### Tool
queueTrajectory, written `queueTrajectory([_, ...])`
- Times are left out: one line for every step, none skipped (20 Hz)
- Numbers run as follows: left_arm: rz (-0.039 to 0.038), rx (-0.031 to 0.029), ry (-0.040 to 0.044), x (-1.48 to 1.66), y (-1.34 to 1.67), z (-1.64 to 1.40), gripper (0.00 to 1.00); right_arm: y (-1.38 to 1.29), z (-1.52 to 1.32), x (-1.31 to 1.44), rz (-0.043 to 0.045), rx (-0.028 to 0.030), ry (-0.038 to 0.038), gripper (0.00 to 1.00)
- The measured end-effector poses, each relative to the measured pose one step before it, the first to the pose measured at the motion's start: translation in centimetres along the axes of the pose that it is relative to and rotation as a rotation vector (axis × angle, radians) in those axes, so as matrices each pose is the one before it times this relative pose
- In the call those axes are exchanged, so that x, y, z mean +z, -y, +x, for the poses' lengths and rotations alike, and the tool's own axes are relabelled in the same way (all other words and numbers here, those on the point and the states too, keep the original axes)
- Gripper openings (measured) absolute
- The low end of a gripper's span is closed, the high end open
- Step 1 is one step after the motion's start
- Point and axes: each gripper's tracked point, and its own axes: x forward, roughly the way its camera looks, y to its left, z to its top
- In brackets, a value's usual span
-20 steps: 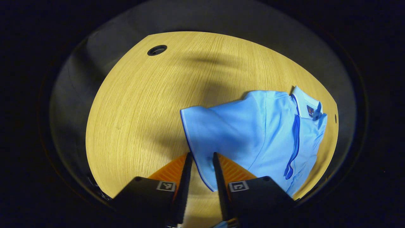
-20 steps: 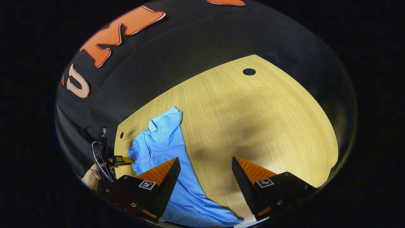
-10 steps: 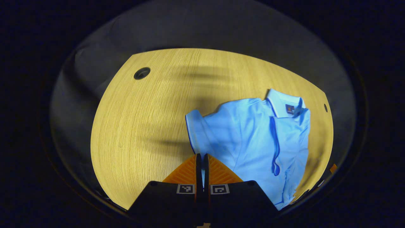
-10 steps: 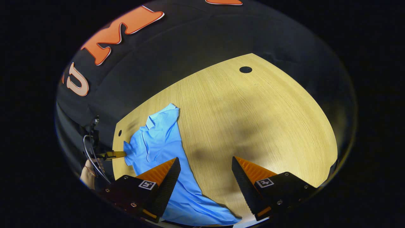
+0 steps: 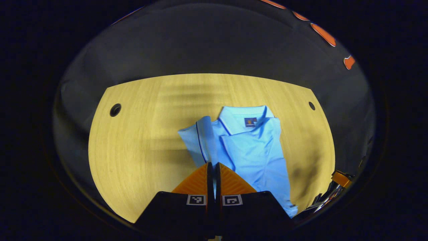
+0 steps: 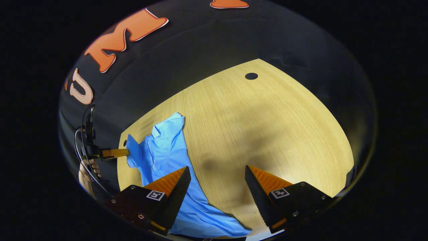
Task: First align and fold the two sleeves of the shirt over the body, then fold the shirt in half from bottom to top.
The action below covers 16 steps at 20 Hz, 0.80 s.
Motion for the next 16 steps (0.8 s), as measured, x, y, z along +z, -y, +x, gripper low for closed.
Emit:
queueTrajectory([0.00945,-0.01704,-0.01020,-0.010,1.404,0.404,0.04,0.182,-0.183,0.030,0.00415,0.00088,0.00207,0.99])
queueTrajectory([0.01135,-0.01394,-0.00444,0.148,1.313,0.496,0.04,0.251,-0.173,-0.113,0.00405,0.00034,0.00223,0.99])
queueTrajectory([0.00701,-0.01530,-0.00695,-0.092,1.093,0.342,0.04,0.228,-0.059,-0.013,0.00186,-0.00258,-0.00059,0.99])
queueTrajectory([0.00268,-0.01381,-0.00905,-0.063,1.046,0.639,0.04,0.362,-0.095,-0.151,0.00070,-0.00456,-0.00129,0.99])
queueTrajectory([0.00252,-0.01448,-0.01172,-0.042,1.220,0.732,0.04,0.362,-0.020,-0.122,0.00261,-0.00625,-0.00235,0.99])
queueTrajectory([0.00308,-0.01033,-0.01178,-0.138,1.117,0.790,0.04,0.284,0.024,-0.048,0.00413,-0.00468,-0.00287,0.99])
queueTrajectory([0.00084,0.00565,-0.01760,-0.339,0.531,0.542,0.04,0.225,0.009,-0.064,0.00415,-0.00182,-0.00317,0.99])
queueTrajectory([-0.00254,0.00098,-0.01300,-0.237,0.575,0.801,0.04,0.170,0.039,-0.158,0.00181,0.00001,-0.00394,0.99])
queueTrajectory([-0.00056,-0.00232,-0.00892,-0.245,0.476,0.455,0.04,0.062,0.017,-0.084,-0.00155,0.00156,-0.00321,0.99])
queueTrajectory([0.00057,0.00597,-0.00538,-0.252,0.197,0.323,0.05,0.011,-0.049,-0.134,-0.00366,0.00059,-0.00318,0.99])
queueTrajectory([-0.00376,0.00282,-0.00308,-0.091,0.109,0.511,0.05,0.019,0.100,-0.097,-0.00634,-0.00051,-0.00322,0.99])
queueTrajectory([-0.00753,0.00095,-0.00386,-0.171,0.210,0.483,0.05,0.070,0.030,-0.209,-0.00727,0.00028,-0.00437,0.99])
queueTrajectory([-0.00773,-0.00608,-0.00235,-0.172,0.343,0.368,0.06,-0.095,0.058,-0.200,-0.00899,0.00094,-0.00630,0.99])
queueTrajectory([0.00079,-0.01246,0.01154,0.109,0.340,0.095,0.08,-0.101,0.070,-0.262,-0.01278,0.00081,-0.00777,0.99])
queueTrajectory([0.00921,-0.00617,0.02586,0.273,0.173,0.239,0.09,-0.167,0.078,-0.230,-0.00973,-0.00053,-0.00570,0.99])
queueTrajectory([0.01173,0.00587,0.01739,0.035,0.001,0.043,0.14,-0.036,-0.016,-0.213,-0.00973,0.00147,-0.00771,0.99])
